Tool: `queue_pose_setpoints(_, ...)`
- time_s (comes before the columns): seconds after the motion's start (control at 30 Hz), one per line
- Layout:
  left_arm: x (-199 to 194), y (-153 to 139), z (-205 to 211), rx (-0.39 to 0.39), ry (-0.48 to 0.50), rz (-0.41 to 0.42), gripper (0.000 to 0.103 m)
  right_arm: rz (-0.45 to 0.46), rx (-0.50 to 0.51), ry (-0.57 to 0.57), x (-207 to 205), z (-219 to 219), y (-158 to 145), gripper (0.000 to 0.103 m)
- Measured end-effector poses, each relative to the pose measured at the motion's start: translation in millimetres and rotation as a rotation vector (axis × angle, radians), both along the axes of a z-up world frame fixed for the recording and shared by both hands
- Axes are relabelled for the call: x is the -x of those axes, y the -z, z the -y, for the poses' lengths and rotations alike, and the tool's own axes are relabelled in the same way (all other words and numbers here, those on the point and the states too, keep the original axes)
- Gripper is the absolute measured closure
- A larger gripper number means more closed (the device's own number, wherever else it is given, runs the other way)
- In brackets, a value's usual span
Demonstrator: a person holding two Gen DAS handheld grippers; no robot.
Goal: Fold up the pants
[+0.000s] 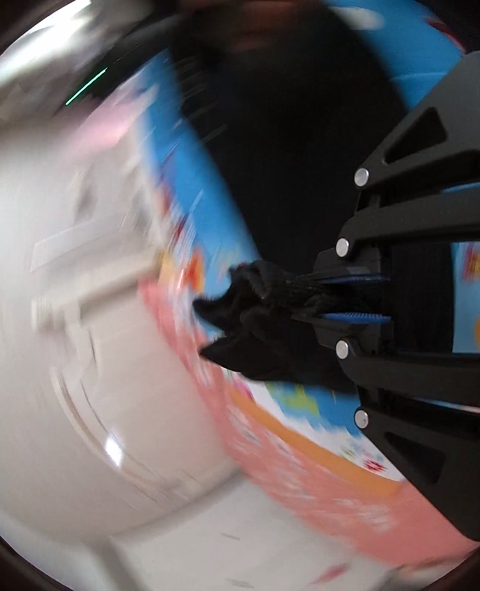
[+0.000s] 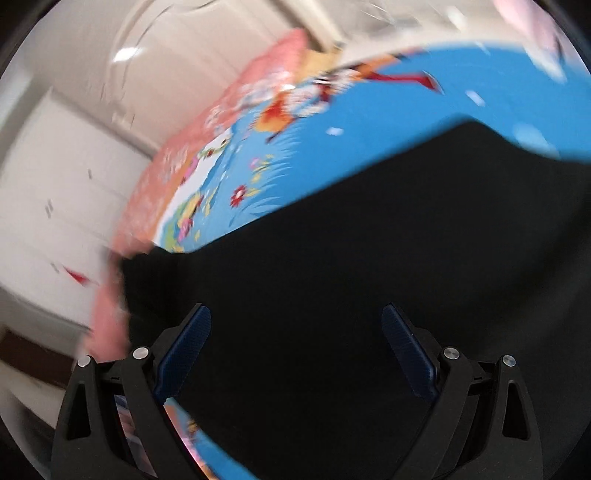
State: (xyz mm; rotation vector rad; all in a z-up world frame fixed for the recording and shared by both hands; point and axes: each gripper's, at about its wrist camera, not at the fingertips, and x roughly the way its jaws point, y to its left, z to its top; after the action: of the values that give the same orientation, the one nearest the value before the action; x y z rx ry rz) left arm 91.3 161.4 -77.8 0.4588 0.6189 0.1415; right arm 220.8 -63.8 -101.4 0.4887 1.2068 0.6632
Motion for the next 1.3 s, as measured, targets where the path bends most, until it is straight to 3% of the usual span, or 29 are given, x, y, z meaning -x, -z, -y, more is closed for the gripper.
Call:
queue_pose_setpoints(0.07,3.0,40.0,33.2,-0.059,0.077,-0.086,0.092,-0.024,-0.032,0.005,-3.3,12.2,0.1,0.012)
queue_pose_setpoints(0.13,7.6,57.1,45.8,-0.147,0.071,-0.064,0.092,-0.047,-0.071,-0.015,-6.2,19.1,-2.0,0.012)
queue_pose_setpoints(0.17,8.1,57.5,45.4,-0.153,0.071,-0.061,0.092,-0.057,-0.090,-0.024,-8.4,19.5,-3.4,0.012)
queue_pose_setpoints(0.23,6.7,46.5,35.3,-0.076,0.052,-0.054,0.092,-0.088,-0.129,-0.059,-9.6,13.2,-4.5,0.012)
queue_pose_setpoints(0.4,10.6,18.2,18.9,0.019,0.029,0.021,0.092,-0.215,-0.200,-0.207,-2.8,-37.3,5.9,0.012)
queue_pose_setpoints(0.5,12.6,12.4,18.1,0.016,0.030,0.037,0.092,-0.265,-0.217,-0.254,-2.4,-70.0,10.2,0.012)
queue_pose_setpoints(0.7,20.6,10.9,22.1,0.012,0.039,0.044,0.092,-0.248,-0.196,-0.290,-9.6,-117.3,5.7,0.013)
queue_pose_setpoints(0.73,21.7,9.6,23.5,0.009,0.042,0.045,0.092,-0.230,-0.186,-0.302,-10.2,-122.9,5.6,0.028)
queue_pose_setpoints(0.77,22.8,9.9,25.6,0.001,0.044,0.046,0.092,-0.213,-0.167,-0.313,-11.0,-127.7,5.3,0.053)
queue_pose_setpoints(0.83,21.1,10.8,29.8,-0.020,0.046,0.053,0.092,-0.218,-0.155,-0.323,-13.8,-128.5,7.8,0.071)
queue_pose_setpoints(0.93,16.6,8.1,44.4,-0.045,0.059,0.077,0.092,-0.172,-0.186,-0.315,-19.8,-104.9,-2.3,0.076)
queue_pose_setpoints(1.07,10.2,6.0,89.4,-0.046,0.166,0.108,0.092,-0.089,-0.197,-0.256,-28.1,-42.5,-17.5,0.077)
queue_pose_setpoints(1.3,-5.5,34.0,160.0,-0.041,0.293,0.047,0.092,-0.138,-0.168,-0.164,-43.0,28.6,21.2,0.078)
